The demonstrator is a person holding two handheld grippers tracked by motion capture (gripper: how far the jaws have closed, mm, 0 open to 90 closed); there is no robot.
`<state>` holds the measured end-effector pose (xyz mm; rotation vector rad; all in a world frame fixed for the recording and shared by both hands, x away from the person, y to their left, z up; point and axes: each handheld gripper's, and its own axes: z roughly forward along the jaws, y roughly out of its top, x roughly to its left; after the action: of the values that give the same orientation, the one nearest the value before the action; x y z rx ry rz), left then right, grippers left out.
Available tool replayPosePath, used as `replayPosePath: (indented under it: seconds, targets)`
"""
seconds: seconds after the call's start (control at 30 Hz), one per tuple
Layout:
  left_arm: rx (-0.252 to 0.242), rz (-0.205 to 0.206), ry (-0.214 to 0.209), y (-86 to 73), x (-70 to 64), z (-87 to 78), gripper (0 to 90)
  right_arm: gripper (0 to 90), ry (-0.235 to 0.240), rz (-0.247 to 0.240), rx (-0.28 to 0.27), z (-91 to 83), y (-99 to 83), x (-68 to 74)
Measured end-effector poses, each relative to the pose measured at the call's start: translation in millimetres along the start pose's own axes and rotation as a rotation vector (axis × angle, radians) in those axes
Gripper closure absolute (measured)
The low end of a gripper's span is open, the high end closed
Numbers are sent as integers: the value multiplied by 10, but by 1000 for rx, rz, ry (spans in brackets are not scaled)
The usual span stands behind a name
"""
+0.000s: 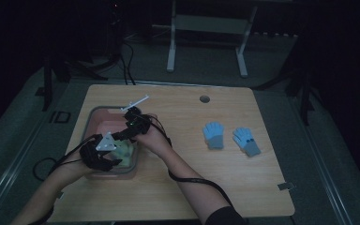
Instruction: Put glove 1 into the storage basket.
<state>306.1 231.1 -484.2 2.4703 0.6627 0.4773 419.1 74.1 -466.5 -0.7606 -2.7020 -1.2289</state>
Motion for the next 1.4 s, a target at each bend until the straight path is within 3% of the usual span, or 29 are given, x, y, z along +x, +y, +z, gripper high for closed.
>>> replayPosePath:
  seconds: [0.23,0.43,0.73,1.03,1.13,1.3,1.4]
  targets:
    - [-16,-60,30,83,-16,-63,411,171,6,-5,-10,-202,-107,-41]
    - [-58,-96,13,196,-71,-130,413,173,12,-19,-24,-409,-235,-45]
    - [-94,-74,-26,431,-262,-187,423,173,6,-31,-29,-658,-463,-58]
    - [-108,-34,-62,629,-451,-128,424,173,-3,-38,-24,-824,-662,-80]
    - [-126,-41,-79,665,-480,-104,420,173,-11,-36,-23,-871,-727,-103]
    - [-157,-66,-100,707,-553,-34,265,174,-40,-50,-25,-976,-850,-161]
    - [-164,-54,-93,734,-637,26,234,174,-45,-30,-26,-1058,-924,-223]
